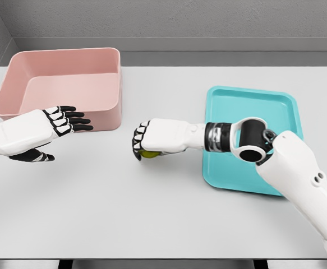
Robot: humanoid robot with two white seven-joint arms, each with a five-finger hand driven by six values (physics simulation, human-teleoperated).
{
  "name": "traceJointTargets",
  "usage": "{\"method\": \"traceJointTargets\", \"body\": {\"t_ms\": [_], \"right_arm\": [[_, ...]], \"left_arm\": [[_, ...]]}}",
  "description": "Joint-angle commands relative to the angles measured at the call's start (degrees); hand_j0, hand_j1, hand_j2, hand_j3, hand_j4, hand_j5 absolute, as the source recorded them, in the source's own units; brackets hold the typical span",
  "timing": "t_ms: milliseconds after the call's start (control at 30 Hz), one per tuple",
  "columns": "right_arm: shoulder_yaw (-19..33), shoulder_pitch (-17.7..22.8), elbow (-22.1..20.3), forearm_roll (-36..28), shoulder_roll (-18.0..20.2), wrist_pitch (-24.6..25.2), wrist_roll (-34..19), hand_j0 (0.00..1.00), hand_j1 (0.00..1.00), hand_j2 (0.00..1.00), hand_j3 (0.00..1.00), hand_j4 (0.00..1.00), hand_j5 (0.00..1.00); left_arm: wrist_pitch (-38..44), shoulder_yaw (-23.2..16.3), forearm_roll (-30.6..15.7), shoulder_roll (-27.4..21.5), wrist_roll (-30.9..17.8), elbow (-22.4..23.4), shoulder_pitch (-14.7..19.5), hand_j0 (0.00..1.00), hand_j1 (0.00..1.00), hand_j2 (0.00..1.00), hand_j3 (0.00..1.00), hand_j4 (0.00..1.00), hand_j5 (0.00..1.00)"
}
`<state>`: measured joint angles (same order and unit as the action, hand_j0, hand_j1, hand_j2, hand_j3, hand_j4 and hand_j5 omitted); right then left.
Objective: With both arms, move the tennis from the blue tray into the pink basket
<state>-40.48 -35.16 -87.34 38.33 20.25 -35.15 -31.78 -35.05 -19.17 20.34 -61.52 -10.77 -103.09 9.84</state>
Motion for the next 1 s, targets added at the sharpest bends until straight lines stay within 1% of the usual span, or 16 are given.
{"method": "traceJointTargets", "body": {"t_ms": [0,67,133,167,333,400,433,533,567,600,767,967], "right_arm": [[0.0,0.0,2.3,0.3,-1.5,0.1,0.1,0.47,0.47,0.47,0.47,0.47,0.47],[0.0,0.0,2.6,0.9,-2.1,0.1,0.1,0.47,0.47,0.47,0.47,0.47,0.47],[0.0,0.0,4.1,1.0,-2.6,0.1,0.1,0.47,0.47,0.47,0.47,0.47,0.47],[0.0,0.0,4.7,2.1,-3.3,0.1,0.1,0.47,0.47,0.47,0.47,0.47,0.47],[-0.8,0.0,5.6,2.4,-3.6,0.1,0.1,0.49,0.49,0.49,0.49,0.49,0.49],[-0.7,0.0,6.0,2.4,-3.5,0.1,0.1,0.51,0.51,0.51,0.51,0.51,0.51],[-0.7,0.0,6.0,2.5,-3.5,0.1,0.1,0.55,0.55,0.55,0.55,0.55,0.55],[-0.7,0.1,6.0,2.5,-3.5,0.1,0.1,0.85,0.85,0.85,0.85,0.85,0.85],[-0.6,0.2,6.0,2.4,-3.5,0.1,0.1,0.90,0.90,0.90,0.90,0.90,0.90],[-0.6,0.2,6.0,2.5,-3.5,0.1,0.1,0.92,0.92,0.92,0.92,0.92,0.92],[-0.2,0.1,5.8,2.4,-3.5,0.1,0.1,0.99,0.99,0.99,0.99,0.99,0.99],[0.0,0.0,5.7,2.4,-3.3,0.1,0.1,0.99,0.99,0.99,0.99,0.99,0.99]], "left_arm": [[0.1,0.0,-0.4,-0.1,0.0,0.0,0.0,1.00,1.00,1.00,1.00,1.00,1.00],[0.1,0.0,-0.4,-0.1,0.0,0.0,0.0,1.00,1.00,1.00,1.00,1.00,1.00],[0.1,0.0,-0.3,-0.1,0.0,0.0,0.0,1.00,1.00,1.00,1.00,1.00,1.00],[0.1,0.0,-0.4,-0.1,0.0,0.0,0.0,1.00,1.00,1.00,1.00,1.00,1.00],[0.1,0.0,-0.3,-0.1,0.0,0.0,0.0,1.00,1.00,1.00,1.00,1.00,1.00],[0.1,0.0,-0.4,-0.1,0.0,0.0,0.0,1.00,1.00,1.00,1.00,1.00,1.00],[0.1,0.0,-0.4,-0.2,0.0,0.0,0.0,1.00,1.00,1.00,1.00,1.00,1.00],[0.1,0.0,-0.4,-0.3,0.0,0.0,0.0,1.00,1.00,1.00,1.00,1.00,1.00],[0.1,0.0,-0.3,-0.3,0.0,0.0,0.0,1.00,1.00,1.00,1.00,1.00,1.00],[0.1,0.0,-0.3,-0.3,0.0,0.0,0.0,1.00,1.00,1.00,1.00,1.00,1.00],[0.1,0.0,-0.4,-0.3,0.0,0.0,0.0,1.00,1.00,1.00,1.00,1.00,1.00],[0.1,0.1,-0.3,-0.3,0.0,0.0,0.2,1.00,1.00,1.00,1.00,1.00,1.00]]}}
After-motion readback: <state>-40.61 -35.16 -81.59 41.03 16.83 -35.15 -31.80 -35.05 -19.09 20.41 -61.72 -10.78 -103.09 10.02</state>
